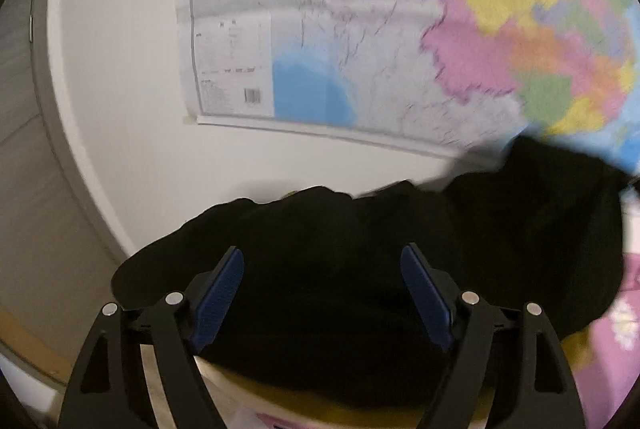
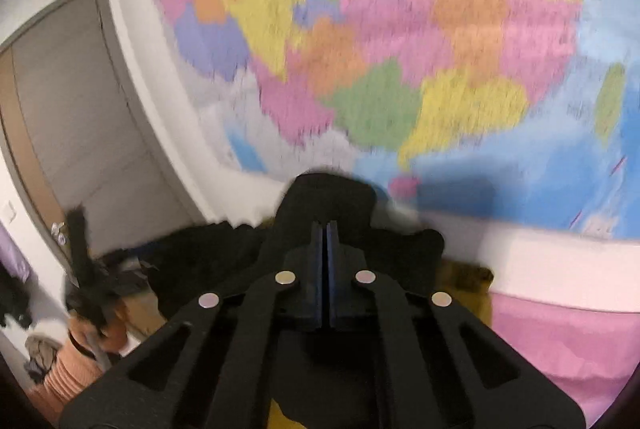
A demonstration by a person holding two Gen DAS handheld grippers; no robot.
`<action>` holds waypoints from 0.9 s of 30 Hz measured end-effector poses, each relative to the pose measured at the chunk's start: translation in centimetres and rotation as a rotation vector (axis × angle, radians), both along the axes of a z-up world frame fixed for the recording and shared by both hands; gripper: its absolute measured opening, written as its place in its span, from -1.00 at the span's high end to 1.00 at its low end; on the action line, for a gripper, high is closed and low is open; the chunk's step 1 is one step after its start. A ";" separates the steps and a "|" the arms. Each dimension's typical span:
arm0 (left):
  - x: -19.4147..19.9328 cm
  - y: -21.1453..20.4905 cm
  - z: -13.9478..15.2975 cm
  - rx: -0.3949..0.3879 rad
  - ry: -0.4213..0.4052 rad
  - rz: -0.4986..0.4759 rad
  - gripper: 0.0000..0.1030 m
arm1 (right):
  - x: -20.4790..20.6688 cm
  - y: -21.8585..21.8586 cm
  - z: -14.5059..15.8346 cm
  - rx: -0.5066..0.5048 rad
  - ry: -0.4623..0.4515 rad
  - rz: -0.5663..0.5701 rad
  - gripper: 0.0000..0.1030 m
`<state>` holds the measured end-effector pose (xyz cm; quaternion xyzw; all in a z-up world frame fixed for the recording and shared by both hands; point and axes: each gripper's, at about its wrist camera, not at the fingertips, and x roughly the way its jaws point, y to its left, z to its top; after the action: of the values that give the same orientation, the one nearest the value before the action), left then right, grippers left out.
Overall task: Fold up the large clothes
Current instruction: 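Carry the jacket with both tools and lower it onto the mustard garment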
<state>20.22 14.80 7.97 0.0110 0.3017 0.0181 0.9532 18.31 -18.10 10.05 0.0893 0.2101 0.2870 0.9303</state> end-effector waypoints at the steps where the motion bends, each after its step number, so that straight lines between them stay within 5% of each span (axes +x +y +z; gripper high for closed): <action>1: 1.1 -0.5 -0.7 0.030 0.027 -0.002 -0.51 | 0.5 0.4 -0.5 -0.030 0.025 -0.003 0.96; 5: 4.8 -0.6 -3.6 0.084 0.120 0.069 -0.36 | 2.5 1.1 -5.1 -0.162 0.179 -0.034 0.88; 7: 5.3 -0.3 -4.6 0.094 0.135 0.097 -0.36 | 2.7 0.5 -6.5 -0.150 0.212 -0.044 0.54; 17: -1.6 -0.8 -1.5 0.090 -0.071 0.038 -0.48 | -3.5 -1.8 -3.9 -0.070 0.029 0.023 0.18; 22: -3.7 -2.3 -1.0 0.092 -0.097 -0.019 -0.55 | -4.1 0.8 -4.3 -0.129 0.002 0.082 0.04; 27: -3.9 -2.5 -1.8 0.066 -0.061 -0.042 -0.57 | -1.8 2.2 -6.9 -0.152 0.082 0.069 -0.05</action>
<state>16.33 12.25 6.17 0.0482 0.2713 0.0083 0.9612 16.46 -15.87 3.15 0.0228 0.2724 0.2981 0.9146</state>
